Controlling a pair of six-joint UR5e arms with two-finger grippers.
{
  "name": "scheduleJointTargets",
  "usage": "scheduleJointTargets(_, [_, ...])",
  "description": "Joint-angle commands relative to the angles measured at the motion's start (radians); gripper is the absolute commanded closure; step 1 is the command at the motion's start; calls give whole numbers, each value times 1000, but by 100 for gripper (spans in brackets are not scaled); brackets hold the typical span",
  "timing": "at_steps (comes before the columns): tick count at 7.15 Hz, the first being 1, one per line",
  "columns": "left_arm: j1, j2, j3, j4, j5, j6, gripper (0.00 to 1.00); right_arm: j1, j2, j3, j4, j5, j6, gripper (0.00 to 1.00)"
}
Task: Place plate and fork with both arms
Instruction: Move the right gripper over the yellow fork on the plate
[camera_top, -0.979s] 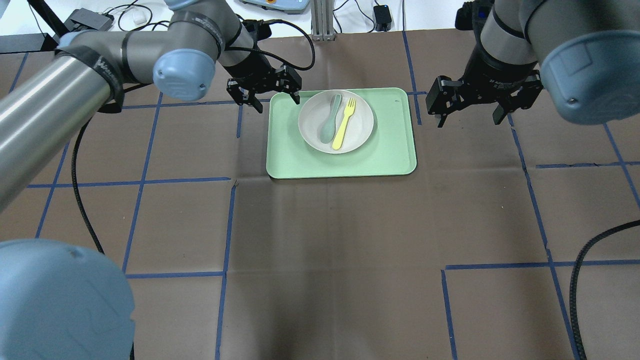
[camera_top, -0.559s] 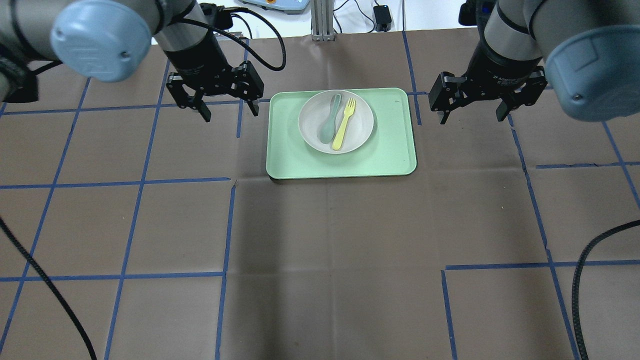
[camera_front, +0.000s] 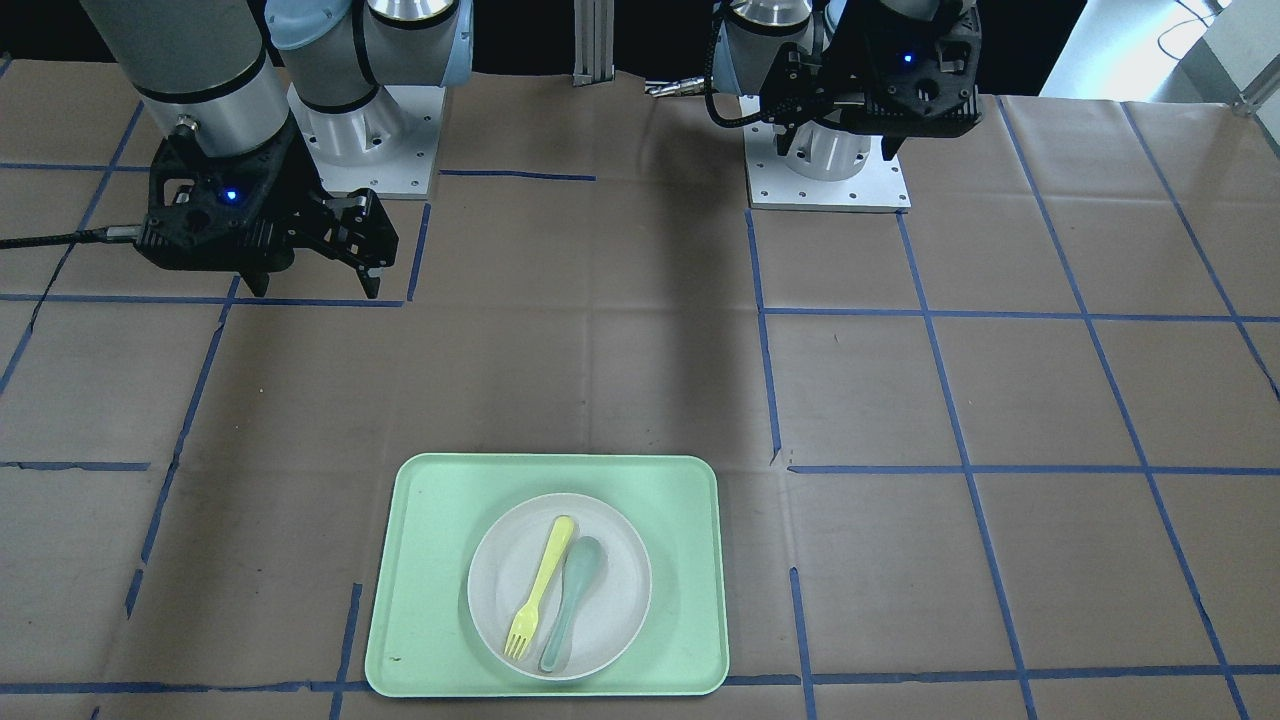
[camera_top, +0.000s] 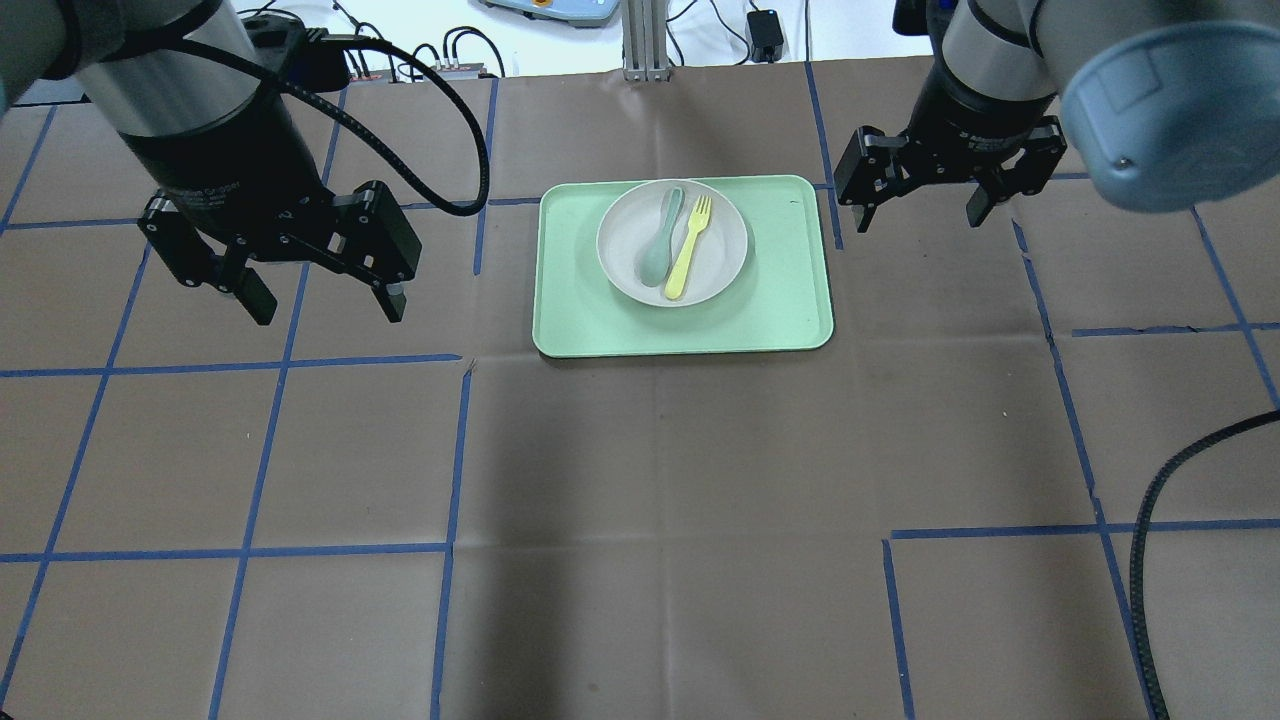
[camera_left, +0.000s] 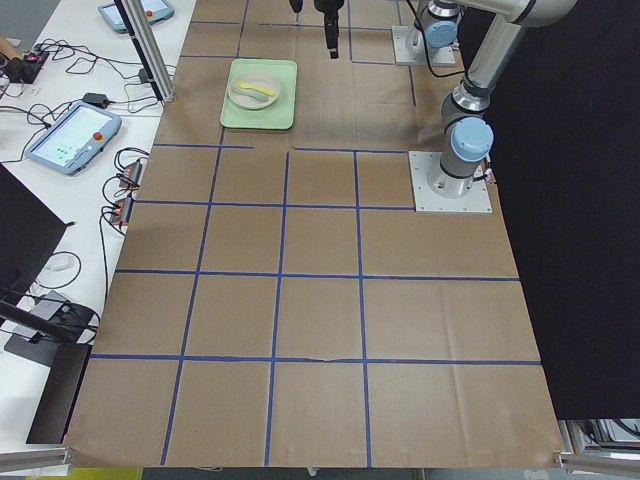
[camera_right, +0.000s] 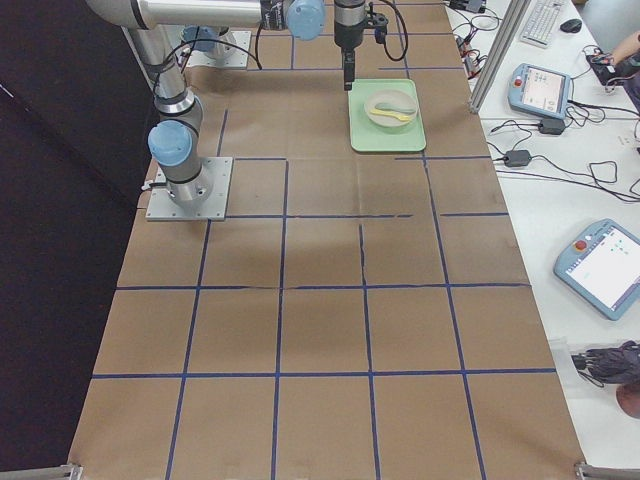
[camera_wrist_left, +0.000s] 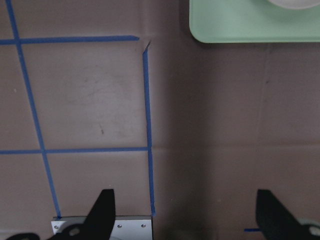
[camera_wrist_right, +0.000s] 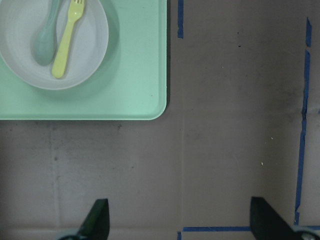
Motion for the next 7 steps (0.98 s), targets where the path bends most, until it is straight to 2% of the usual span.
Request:
scheduleJointTargets(1, [1, 36, -99, 95, 3, 68, 0, 88, 144, -148, -15, 4, 29, 0])
scheduleJointTargets(2, [5, 44, -136, 141, -3, 61, 0, 125, 239, -241, -17, 4, 89, 0])
scheduleJointTargets(4, [28, 59, -158, 142, -2, 68, 0, 198, 419, -409, -15, -9, 181, 0])
scheduleJointTargets(5, [45, 61, -158, 142, -2, 70, 0, 220, 477, -431, -18, -9, 200, 0])
scheduleJointTargets(6, [59, 63, -158, 140, -2, 70, 0, 225, 519, -423, -74, -4, 218, 0])
scheduleJointTargets(7, [59, 63, -158, 140, -4, 70, 0, 223, 548, -416, -82, -9, 214, 0])
